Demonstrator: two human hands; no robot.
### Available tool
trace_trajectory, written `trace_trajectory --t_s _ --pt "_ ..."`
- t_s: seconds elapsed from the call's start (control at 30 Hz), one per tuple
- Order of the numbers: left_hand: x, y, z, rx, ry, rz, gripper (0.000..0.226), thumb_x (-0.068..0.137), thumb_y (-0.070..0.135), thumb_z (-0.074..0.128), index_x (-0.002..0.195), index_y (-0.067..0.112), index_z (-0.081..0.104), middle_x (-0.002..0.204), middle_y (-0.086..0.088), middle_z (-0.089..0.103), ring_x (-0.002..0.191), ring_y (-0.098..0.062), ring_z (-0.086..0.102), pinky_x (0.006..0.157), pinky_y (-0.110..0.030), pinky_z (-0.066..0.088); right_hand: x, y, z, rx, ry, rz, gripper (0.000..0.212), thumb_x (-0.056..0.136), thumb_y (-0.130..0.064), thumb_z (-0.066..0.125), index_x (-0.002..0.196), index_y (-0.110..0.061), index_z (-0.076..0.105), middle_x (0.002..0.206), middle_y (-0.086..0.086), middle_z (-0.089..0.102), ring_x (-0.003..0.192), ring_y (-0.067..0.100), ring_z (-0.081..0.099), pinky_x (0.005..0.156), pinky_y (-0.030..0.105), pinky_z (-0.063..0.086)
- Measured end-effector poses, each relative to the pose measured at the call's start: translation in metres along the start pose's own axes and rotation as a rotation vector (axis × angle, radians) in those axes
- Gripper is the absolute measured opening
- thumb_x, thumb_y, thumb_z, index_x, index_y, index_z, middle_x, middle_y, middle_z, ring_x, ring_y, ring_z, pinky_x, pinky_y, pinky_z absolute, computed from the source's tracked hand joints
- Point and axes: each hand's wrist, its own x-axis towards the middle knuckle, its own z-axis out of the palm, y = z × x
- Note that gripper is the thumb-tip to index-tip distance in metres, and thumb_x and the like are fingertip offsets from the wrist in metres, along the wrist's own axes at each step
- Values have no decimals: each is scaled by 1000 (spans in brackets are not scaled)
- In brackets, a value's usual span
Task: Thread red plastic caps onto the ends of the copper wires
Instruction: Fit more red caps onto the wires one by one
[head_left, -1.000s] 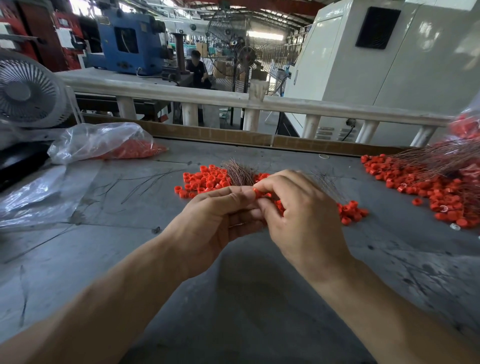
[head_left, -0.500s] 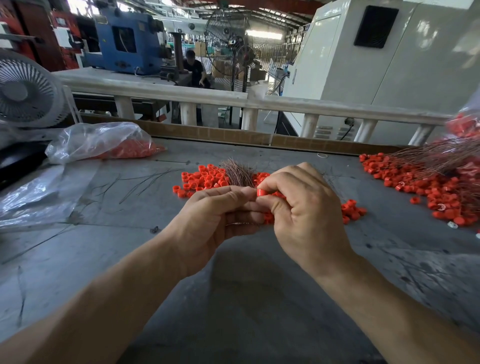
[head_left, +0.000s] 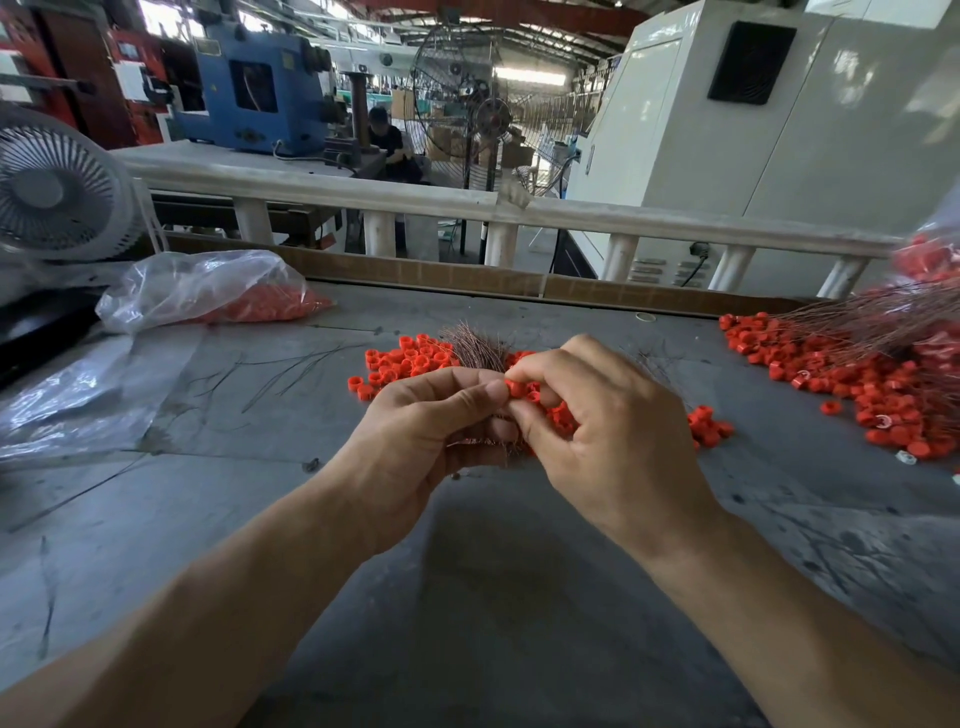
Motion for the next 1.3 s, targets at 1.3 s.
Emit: trace_trajectory --t_s 1.3 --pt "5 3 -8 -9 129 77 26 79 19 73 98 3 68 78 -9 64 68 -18 61 68 -31 56 -5 1 12 340 -125 3 19 91 -11 73 108 -18 72 104 -8 66 101 4 61 90 14 45"
